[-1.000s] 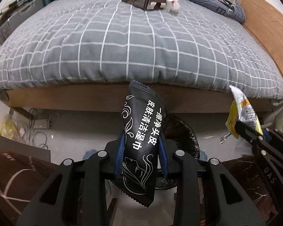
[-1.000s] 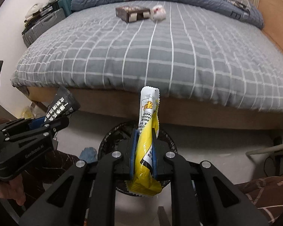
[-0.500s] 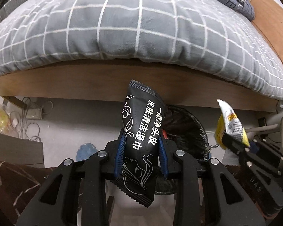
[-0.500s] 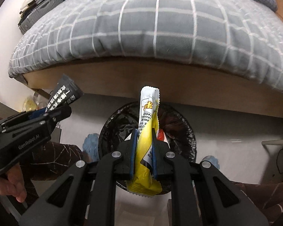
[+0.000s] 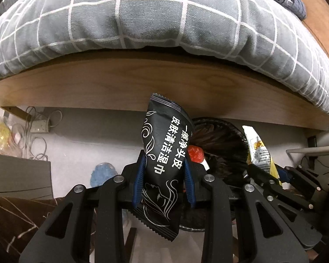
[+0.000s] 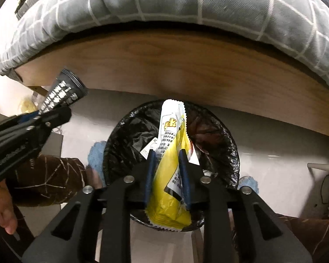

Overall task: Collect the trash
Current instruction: 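Open the right tool to drop the yellow wrapper into the bin, then open the left tool to drop the black wipe packet into the bin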

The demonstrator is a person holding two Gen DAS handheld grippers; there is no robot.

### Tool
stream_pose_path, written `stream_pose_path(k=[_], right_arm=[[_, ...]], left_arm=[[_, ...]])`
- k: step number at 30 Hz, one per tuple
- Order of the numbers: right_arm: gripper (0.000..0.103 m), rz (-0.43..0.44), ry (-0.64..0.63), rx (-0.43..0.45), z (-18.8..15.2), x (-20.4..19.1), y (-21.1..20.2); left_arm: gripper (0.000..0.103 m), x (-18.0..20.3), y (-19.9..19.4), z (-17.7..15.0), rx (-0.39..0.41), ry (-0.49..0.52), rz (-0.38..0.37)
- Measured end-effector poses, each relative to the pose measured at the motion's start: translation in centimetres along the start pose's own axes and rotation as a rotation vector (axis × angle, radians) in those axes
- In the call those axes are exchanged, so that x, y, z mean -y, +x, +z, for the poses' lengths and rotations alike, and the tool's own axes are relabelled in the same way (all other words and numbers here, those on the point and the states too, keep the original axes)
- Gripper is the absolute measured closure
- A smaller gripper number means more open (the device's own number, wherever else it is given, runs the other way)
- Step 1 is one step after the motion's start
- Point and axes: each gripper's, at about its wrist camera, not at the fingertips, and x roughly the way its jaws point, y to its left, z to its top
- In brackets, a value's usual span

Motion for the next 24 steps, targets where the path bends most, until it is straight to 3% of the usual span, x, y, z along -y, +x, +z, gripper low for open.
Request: stream_pose_path(k=[6, 13, 15, 17, 24], right_arm=[[0.057, -0.009, 0.0, -0.007, 0.1, -0.4, 0.8], [0.047, -0.027, -0.004, -0.002, 0.2, -0.7, 0.7], [0.036, -0.027, -0.003, 0.003, 0.2, -0.7, 0.6], [0.034, -0.036, -0.001, 0.008, 0.2, -0.6, 0.3], [0.017, -0.071, 0.021, 0.074, 0.3, 0.9, -2.2]], left_arm=[[0.072, -1.4, 0.7, -0.1, -0.012, -0.01, 0.012], [0.072, -2.1, 0.9, -0.3, -0.023, -0.016, 0.021], [0.072, -1.7, 0.8, -0.3, -0.021, -0.017, 0.02], [0.072, -1.5, 0.7, -0.3, -0.022, -0.015, 0.021], [0.072, -0.5, 0.7, -0.1, -0.026, -0.007, 0.0]])
